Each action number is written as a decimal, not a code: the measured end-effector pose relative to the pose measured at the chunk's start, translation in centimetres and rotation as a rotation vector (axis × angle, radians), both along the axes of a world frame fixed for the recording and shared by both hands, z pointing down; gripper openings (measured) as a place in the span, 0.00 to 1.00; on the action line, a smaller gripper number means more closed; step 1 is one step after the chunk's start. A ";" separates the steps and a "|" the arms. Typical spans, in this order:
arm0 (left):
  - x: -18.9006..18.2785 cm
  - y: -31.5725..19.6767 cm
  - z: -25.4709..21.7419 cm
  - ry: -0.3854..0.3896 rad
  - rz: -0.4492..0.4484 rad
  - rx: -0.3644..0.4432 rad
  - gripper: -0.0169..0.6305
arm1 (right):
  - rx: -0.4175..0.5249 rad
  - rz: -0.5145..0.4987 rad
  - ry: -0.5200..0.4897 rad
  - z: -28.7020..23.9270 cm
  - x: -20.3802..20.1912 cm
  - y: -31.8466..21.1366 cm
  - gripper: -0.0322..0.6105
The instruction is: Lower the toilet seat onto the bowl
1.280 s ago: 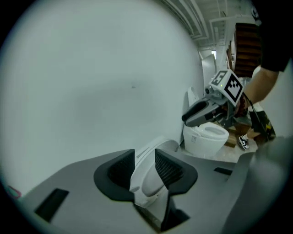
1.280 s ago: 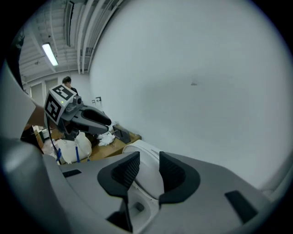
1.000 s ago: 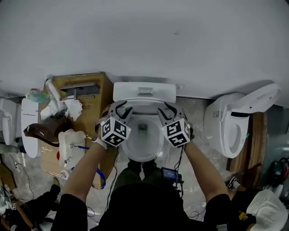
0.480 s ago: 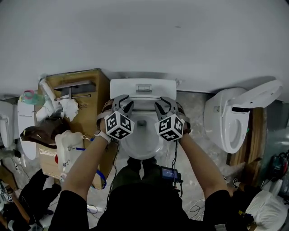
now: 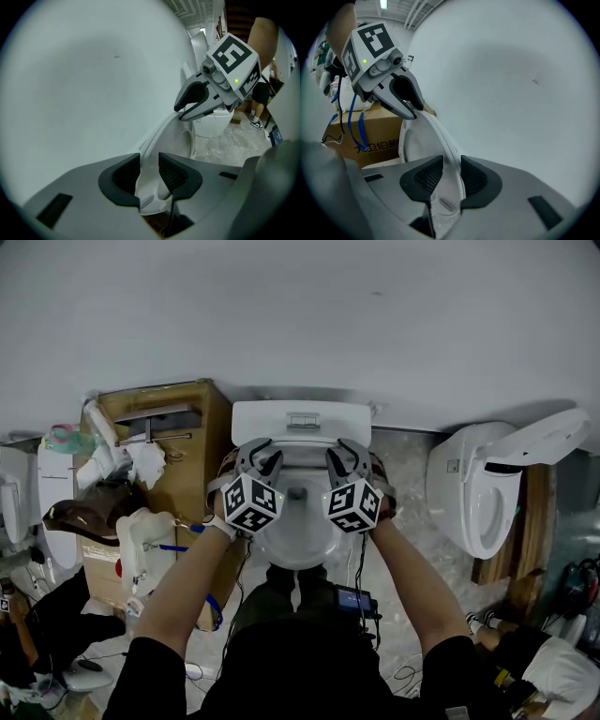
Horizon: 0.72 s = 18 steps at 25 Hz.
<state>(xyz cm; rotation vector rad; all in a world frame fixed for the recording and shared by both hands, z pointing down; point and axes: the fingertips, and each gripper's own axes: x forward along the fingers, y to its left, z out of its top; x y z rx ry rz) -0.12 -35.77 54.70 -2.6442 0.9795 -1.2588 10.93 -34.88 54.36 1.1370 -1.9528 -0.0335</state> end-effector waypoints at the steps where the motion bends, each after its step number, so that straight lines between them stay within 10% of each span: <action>1: 0.0 0.2 0.0 0.009 -0.009 -0.001 0.23 | 0.001 0.003 -0.002 0.0 0.0 0.0 0.26; 18: -0.5 3.2 0.4 0.057 -0.089 -0.059 0.23 | -0.037 0.011 -0.089 -0.3 -0.2 4.0 0.21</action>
